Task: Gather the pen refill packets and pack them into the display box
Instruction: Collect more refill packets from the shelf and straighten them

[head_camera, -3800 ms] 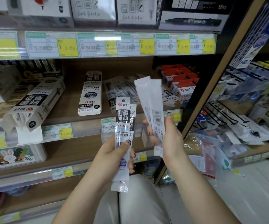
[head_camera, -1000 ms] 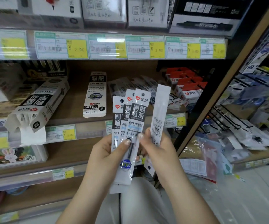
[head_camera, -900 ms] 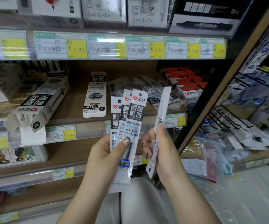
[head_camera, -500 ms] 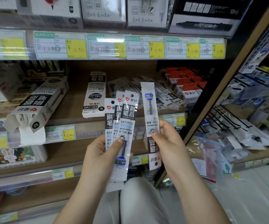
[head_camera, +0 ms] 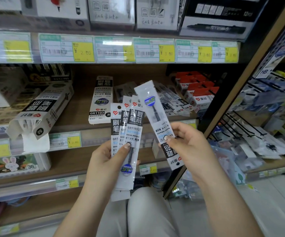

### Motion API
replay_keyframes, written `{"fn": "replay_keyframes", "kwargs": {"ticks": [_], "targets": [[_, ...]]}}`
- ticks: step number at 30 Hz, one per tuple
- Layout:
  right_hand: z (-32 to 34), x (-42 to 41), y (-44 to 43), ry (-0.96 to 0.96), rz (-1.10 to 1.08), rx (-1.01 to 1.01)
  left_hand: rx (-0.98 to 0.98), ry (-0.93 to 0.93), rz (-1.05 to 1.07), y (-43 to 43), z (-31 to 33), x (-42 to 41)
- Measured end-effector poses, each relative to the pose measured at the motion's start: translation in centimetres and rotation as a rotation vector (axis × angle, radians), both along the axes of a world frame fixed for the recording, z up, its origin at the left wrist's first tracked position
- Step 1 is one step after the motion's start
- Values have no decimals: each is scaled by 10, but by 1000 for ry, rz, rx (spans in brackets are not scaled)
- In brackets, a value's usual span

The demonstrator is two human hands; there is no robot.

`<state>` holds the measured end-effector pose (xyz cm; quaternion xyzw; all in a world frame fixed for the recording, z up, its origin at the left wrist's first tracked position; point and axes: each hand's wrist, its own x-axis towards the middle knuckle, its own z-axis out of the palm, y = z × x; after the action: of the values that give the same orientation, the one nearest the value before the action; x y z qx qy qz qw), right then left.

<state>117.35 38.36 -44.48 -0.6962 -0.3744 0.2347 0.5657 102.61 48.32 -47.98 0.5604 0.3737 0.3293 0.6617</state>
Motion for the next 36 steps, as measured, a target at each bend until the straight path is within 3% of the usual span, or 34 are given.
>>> {"fn": "replay_keyframes", "kwargs": {"ticks": [5, 9, 12, 19, 27, 29, 31, 33, 36], "targets": [[24, 18, -3, -346, 163, -219, -48, 43, -82, 5, 5, -6], [41, 29, 2, -453, 401, -424, -138, 32, -242, 10, 7, -10], [48, 26, 8, -626, 440, -497, -211, -3, -414, 10, 6, -10], [49, 14, 13, -1058, 276, -330, -168, -43, -609, 1, 5, -10], [21, 19, 21, -1253, 105, -52, -110, -20, -528, -6, 13, -8], [14, 23, 23, -1191, -52, 36, -70, 10, -386, -5, 11, -6], [10, 28, 21, -973, -215, 81, -27, 4, -280, -2, 11, -4], [9, 29, 17, -544, -238, 95, -21, -32, -231, -1, 12, -2], [3, 15, 19, 193, 74, -34, -41, -95, -235, -1, 16, 3]]}}
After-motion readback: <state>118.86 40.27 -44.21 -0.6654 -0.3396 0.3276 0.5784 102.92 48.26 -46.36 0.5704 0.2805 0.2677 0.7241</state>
